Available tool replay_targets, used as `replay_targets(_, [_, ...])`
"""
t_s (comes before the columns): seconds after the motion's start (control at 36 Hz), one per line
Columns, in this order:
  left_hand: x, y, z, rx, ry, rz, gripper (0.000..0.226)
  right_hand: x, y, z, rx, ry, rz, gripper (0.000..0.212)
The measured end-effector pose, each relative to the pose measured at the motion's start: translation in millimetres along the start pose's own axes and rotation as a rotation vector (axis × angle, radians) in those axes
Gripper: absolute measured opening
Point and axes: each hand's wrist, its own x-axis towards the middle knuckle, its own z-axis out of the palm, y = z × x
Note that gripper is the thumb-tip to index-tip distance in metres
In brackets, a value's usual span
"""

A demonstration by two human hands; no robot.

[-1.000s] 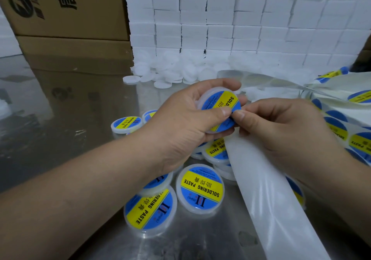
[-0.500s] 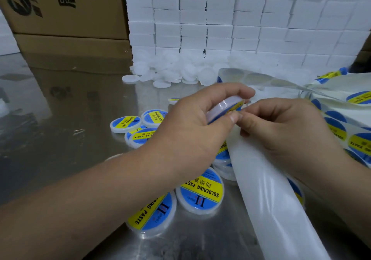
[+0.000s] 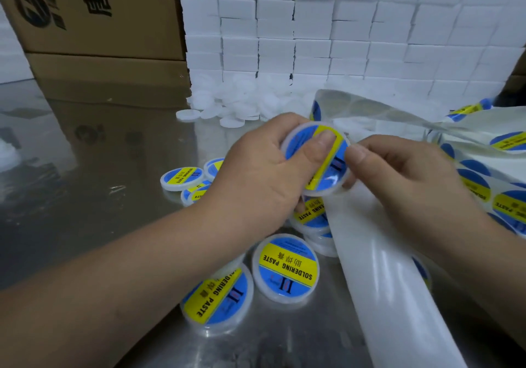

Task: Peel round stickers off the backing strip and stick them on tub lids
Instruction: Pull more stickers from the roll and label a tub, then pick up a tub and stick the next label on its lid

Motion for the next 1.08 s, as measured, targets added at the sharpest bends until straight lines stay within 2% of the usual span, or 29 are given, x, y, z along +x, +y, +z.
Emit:
replay_targets(0.06, [0, 0, 0, 0.024, -0.023, 0.021, 0.034, -1, 0, 1, -0.002, -0.021, 0.003, 0.03])
replay_targets(0.11, [1, 0, -1, 0.091, -0.043, 0.048, 0.043, -1, 1, 3, -0.058, -0.019, -0.023, 0.032])
replay_targets(0.22, [3, -2, -3, 0.203, -0.054, 0.051, 0.034, -2, 3, 5, -0.194, -0.04, -0.05, 0.037])
replay_targets(0.33, [4, -3, -6, 0.29, -0.033, 0.075, 0.043, -2, 4, 6, -0.085, -0.056, -0.029, 0.037])
replay_targets(0.42, [7, -5, -11, 0.426, 0.043, 0.115, 0.044, -3, 3, 4, 0.074, 0.004, 0.017, 0.032])
replay_targets(0.58, [25, -15, -22, 0.629, 0.085, -0.099, 0.044, 1, 5, 3, 0.122, 0.068, 0.031, 0.019])
replay_targets(0.67, [31, -23, -21, 0.725, 0.02, -0.154, 0.041, 0, 7, 6, 0.116, 0.01, -0.008, 0.025])
replay_targets(0.75, [35, -30, -19, 0.816, -0.009, -0.228, 0.026, -2, 6, 7, 0.11, -0.011, -0.048, 0.031])
replay_targets(0.81, [36, -32, -19, 0.896, 0.016, -0.218, 0.043, -3, 5, 6, 0.093, -0.012, -0.075, 0.033])
replay_targets(0.86, [34, -29, -20, 0.86, 0.072, -0.133, 0.046, -3, 4, 6, 0.071, -0.016, -0.108, 0.034])
replay_targets(0.92, [31, -23, -20, 0.69, 0.077, -0.085, 0.037, -3, 3, 6, 0.063, -0.014, -0.135, 0.035])
replay_targets(1.08, [20, -5, -11, 0.078, -0.141, -0.077, 0.023, -4, 3, 6, 0.105, -0.04, -0.174, 0.03])
